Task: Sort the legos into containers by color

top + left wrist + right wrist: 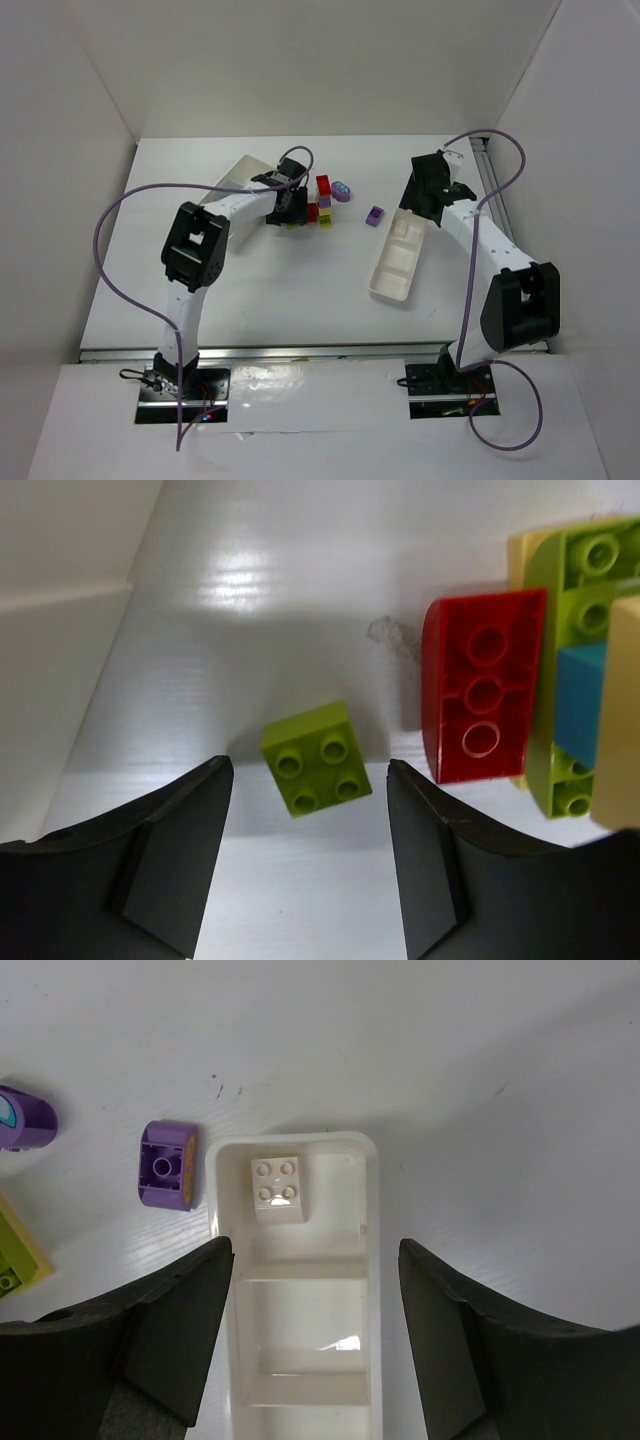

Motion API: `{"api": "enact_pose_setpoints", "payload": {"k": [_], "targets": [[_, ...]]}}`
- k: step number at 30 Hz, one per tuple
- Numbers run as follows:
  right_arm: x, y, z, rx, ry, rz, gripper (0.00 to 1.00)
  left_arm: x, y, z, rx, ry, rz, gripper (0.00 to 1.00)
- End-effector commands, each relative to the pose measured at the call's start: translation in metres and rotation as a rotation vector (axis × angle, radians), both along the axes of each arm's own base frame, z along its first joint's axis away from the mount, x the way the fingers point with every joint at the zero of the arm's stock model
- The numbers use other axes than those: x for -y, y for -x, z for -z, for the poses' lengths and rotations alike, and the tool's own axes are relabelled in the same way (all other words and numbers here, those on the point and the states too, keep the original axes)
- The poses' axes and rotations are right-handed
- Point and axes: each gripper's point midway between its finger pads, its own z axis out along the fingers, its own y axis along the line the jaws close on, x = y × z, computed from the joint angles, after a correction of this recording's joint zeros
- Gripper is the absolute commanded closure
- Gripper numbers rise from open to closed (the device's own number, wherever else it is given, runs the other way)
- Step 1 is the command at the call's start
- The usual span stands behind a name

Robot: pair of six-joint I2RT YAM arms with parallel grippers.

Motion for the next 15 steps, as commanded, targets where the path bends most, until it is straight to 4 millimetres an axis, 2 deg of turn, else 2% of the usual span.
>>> {"api": "enact_pose_setpoints", "payload": {"k": [1, 2, 3, 7, 9, 11, 12, 14, 15], "targets": [[0.001, -0.005, -0.011, 0.017, 0.008, 0.010, 0.25, 0.004, -0.013, 0.000, 0.024, -0.005, -0.027, 0.28], [-0.001, -0.005, -0.010, 0.016, 0.002, 0.004, 0.25, 0.006, -0.016, -0.004, 0.033, 0.004, -0.035, 0.28], [-0.004, -0.005, -0.010, 0.016, 0.001, -0.005, 0.25, 0.005, -0.015, 0.001, 0.025, 0.000, -0.035, 0.30], [-0.005, -0.006, -0.007, 0.007, 0.004, -0.005, 0.25, 0.005, -0.014, -0.002, 0.016, 0.001, -0.044, 0.41], [-0.008, -0.005, -0.007, 0.007, 0.003, -0.014, 0.25, 0.006, -0.016, -0.016, 0.042, 0.015, -0.044, 0.50], [-0.008, -0.006, -0.004, -0.002, 0.006, -0.014, 0.25, 0.003, -0.009, -0.023, 0.027, 0.012, -0.052, 0.60], [-0.008, -0.006, -0.004, -0.002, 0.006, -0.014, 0.25, 0.004, -0.010, -0.039, 0.049, 0.024, -0.052, 0.69], [-0.010, -0.008, -0.007, 0.005, -0.003, -0.020, 0.25, 0.000, -0.004, -0.053, 0.042, 0.020, -0.052, 0.78], [-0.010, -0.008, -0.007, 0.005, -0.003, -0.020, 0.25, 0.000, -0.004, -0.070, 0.063, 0.031, -0.052, 0.83]]}}
